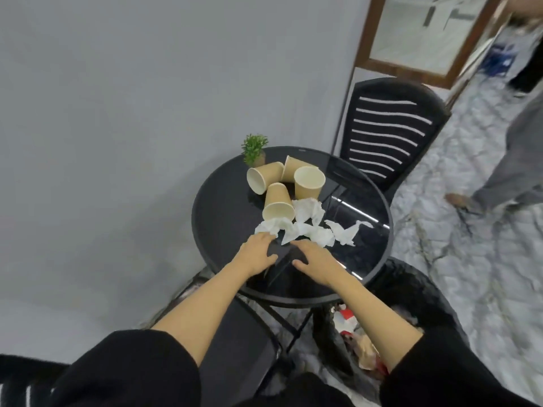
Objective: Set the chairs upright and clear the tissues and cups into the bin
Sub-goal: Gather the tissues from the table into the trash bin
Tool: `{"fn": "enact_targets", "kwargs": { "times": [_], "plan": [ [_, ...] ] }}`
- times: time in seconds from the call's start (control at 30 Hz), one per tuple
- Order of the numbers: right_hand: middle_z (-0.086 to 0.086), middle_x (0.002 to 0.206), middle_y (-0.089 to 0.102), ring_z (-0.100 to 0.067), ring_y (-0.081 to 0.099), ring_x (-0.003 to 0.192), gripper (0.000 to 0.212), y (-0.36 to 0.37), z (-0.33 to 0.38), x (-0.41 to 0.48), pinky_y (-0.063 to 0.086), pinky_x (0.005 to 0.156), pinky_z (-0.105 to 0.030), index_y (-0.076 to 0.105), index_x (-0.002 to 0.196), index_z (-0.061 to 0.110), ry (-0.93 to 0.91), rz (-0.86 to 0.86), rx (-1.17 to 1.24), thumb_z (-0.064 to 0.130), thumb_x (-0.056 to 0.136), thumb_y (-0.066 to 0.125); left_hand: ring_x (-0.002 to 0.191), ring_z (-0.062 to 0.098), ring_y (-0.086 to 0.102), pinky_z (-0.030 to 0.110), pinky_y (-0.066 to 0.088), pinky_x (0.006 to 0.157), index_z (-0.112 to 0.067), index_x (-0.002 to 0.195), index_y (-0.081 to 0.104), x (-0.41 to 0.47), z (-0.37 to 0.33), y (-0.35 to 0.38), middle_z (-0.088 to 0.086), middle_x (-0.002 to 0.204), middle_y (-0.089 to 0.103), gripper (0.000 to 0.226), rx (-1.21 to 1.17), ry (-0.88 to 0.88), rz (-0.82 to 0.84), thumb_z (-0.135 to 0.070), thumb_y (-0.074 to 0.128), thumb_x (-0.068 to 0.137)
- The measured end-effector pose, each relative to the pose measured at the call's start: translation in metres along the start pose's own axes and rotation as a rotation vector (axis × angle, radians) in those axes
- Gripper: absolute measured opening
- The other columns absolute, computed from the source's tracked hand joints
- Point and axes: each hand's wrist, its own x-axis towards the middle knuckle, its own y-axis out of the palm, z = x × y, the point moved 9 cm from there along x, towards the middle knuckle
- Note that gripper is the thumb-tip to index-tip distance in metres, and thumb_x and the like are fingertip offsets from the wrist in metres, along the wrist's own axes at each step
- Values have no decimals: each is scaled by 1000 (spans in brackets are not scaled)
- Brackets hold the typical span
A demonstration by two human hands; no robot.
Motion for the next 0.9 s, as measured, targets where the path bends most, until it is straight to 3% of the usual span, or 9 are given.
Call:
{"fn": "enact_targets", "kwargs": {
  "times": [0.1,0.27,0.5,0.63,0.77,0.9],
  "plan": [
    [-5,140,46,-23,44,125,49,-17,-17,5,36,105,-37,38,138,17,31,-116,-32,24,91,50,136,27,32,39,34,108,-14,142,36,16,-8,-6,7,151,33,56,-47,43,-77,-23,55,90],
    [1,142,43,-18,35,133,45,-33,-40,27,24,110,-36,40,136,20,96,-266,-72,18,91,48,139,24,29,35,27,113,-17,137,43,34,-1,-10,6,152,32,47,-61,61,-234,-19,54,91],
    [1,138,44,-20,38,128,42,-23,-64,55,34,101,-42,44,133,20,138,-200,-24,13,92,45,130,22,43,33,37,107,-16,134,47,53,7,-1,4,141,47,44,-83,62,-329,-13,55,90],
    [-1,135,47,-23,44,120,42,-12,-71,60,45,89,-40,46,132,19,111,-173,14,10,91,47,117,18,47,28,47,93,-20,138,41,69,14,13,0,130,51,47,-66,18,-262,-14,50,93],
    [0,132,50,-22,45,117,43,-10,-74,61,45,89,-32,48,131,17,61,-197,22,5,89,49,103,17,51,26,52,71,-21,136,43,74,23,20,0,127,45,47,-122,-38,-250,-8,51,92],
    [0,130,52,-21,47,113,42,-11,-77,60,47,87,-32,49,129,17,34,-210,24,5,89,49,99,20,56,33,51,76,-21,138,41,74,33,20,1,126,49,50,-95,-114,-289,-10,53,91]
  ]
}}
